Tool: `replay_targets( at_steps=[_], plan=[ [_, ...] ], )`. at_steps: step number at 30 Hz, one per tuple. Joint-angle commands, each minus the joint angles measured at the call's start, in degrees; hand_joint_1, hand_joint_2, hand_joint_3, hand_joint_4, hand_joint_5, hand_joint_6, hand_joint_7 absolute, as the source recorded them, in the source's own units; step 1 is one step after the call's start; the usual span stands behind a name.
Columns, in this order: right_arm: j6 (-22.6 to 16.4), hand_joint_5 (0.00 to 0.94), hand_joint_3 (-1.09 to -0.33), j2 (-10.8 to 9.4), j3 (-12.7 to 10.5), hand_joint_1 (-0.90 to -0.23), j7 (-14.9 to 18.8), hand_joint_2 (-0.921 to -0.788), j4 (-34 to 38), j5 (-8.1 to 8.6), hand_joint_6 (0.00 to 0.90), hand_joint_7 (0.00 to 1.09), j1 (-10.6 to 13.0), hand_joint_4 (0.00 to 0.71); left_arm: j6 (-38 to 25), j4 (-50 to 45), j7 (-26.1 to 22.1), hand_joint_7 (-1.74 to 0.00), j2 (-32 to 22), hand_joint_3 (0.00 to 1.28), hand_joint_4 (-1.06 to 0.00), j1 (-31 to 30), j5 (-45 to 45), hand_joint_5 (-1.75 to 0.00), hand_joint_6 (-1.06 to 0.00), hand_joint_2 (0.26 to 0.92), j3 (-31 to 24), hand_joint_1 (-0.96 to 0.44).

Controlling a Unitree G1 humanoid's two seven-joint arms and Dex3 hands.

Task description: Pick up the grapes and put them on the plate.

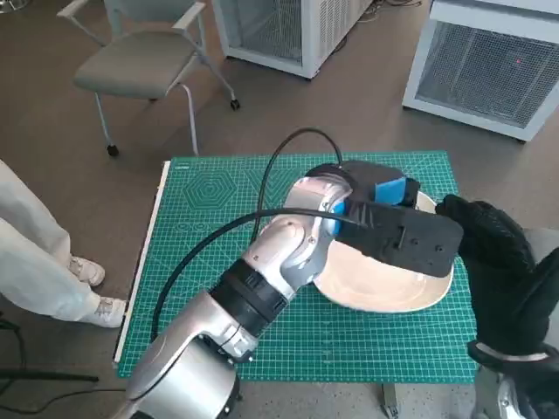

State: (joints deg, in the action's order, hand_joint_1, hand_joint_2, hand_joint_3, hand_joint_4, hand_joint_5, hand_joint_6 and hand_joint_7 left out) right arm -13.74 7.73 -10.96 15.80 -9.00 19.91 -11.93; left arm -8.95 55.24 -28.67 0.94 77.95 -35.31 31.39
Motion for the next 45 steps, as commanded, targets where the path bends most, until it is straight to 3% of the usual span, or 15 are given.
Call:
replay_targets(
  at_steps=[1,3,5,6,7,9,13,18,28,31,40,45],
  plan=[
    [0.5,0.655,-0.644,-0.4,0.2,-0.451,-0.5,-0.921,0.7,-0.39,0.178,0.96,1.1,0.41,1.8,3.0,-1.2,-0.26,1.2,0.89,-0.57,2.8,0.9,-1.55,-0.56,0.53,-0.2,0.4],
    [0.5,0.654,-0.644,-0.4,0.3,-0.451,-0.5,-0.921,0.7,-0.37,0.178,0.96,1.1,0.411,2.5,3.9,-1.5,-0.24,1.2,0.73,-0.57,3.0,0.9,-1.5,-0.57,0.616,-0.1,0.39],
    [0.5,0.654,-0.643,-0.3,0.3,-0.451,-0.4,-0.921,0.8,-0.32,0.178,0.96,1.1,0.411,3.1,4.5,-1.8,-0.19,1.2,0.47,-0.53,3.1,0.9,-1.26,-0.52,0.719,-0.1,0.22],
    [0.5,0.654,-0.643,-0.3,0.3,-0.451,-0.4,-0.921,0.8,-0.29,0.178,0.96,1.1,0.411,3.4,4.7,-1.9,-0.16,1.1,0.33,-0.49,3.1,0.9,-1.05,-0.49,0.757,-0.1,0.1],
    [0.4,0.653,-0.643,-0.3,0.3,-0.451,-0.4,-0.921,0.8,-0.25,0.179,0.96,1.0,0.411,3.7,4.9,-1.9,-0.13,1.1,0.23,-0.44,3.1,0.8,-0.8,-0.45,0.771,-0.1,-0.05],
    [0.4,0.653,-0.643,-0.3,0.3,-0.451,-0.3,-0.921,1.0,-0.16,0.179,0.96,1.0,0.411,4.2,5.1,-1.9,-0.08,1.0,0.12,-0.32,3.0,0.7,-0.41,-0.39,0.784,0.0,-0.2],
    [0.1,0.652,-0.642,-0.3,0.3,-0.451,0.0,-0.921,1.3,-0.07,0.179,0.96,1.0,0.412,4.5,5.2,-1.2,-0.02,0.8,0.03,-0.08,2.5,0.6,-0.09,-0.25,0.775,-0.2,-0.28],
    [-0.4,0.652,-0.643,-0.1,0.3,-0.45,0.4,-0.921,1.8,-0.1,0.179,0.96,0.9,0.412,5.0,5.6,0.6,0.0,0.8,0.01,-0.01,1.8,0.7,-0.01,-0.18,0.77,-0.6,-0.29],
    [-0.6,0.654,-0.644,0.0,0.4,-0.448,0.4,-0.921,2.1,-0.19,0.177,0.96,0.9,0.41,5.9,5.8,2.7,0.0,0.6,0.0,0.0,1.1,0.6,0.0,-0.17,0.772,-0.7,-0.3],
    [-0.2,0.655,-0.644,0.2,0.6,-0.448,0.3,-0.921,1.8,-0.42,0.176,0.96,0.7,0.41,7.3,3.7,7.5,-0.01,-0.8,0.01,-0.02,-1.1,0.0,-0.01,-0.18,0.783,-1.1,-0.31],
    [0.2,0.656,-0.645,0.5,0.9,-0.449,0.4,-0.921,1.9,-0.33,0.175,0.96,0.3,0.409,14.9,-1.8,20.7,-0.02,-5.0,0.02,-0.1,-8.1,1.7,-0.01,-0.23,0.896,-5.0,-0.41],
    [0.6,0.657,-0.644,0.8,1.0,-0.449,0.3,-0.921,1.7,-0.11,0.175,0.96,0.0,0.409,18.6,-6.0,24.8,-0.04,-7.6,0.04,-0.14,-13.1,5.3,-0.02,-0.27,0.917,-9.7,-0.42]
  ],
)
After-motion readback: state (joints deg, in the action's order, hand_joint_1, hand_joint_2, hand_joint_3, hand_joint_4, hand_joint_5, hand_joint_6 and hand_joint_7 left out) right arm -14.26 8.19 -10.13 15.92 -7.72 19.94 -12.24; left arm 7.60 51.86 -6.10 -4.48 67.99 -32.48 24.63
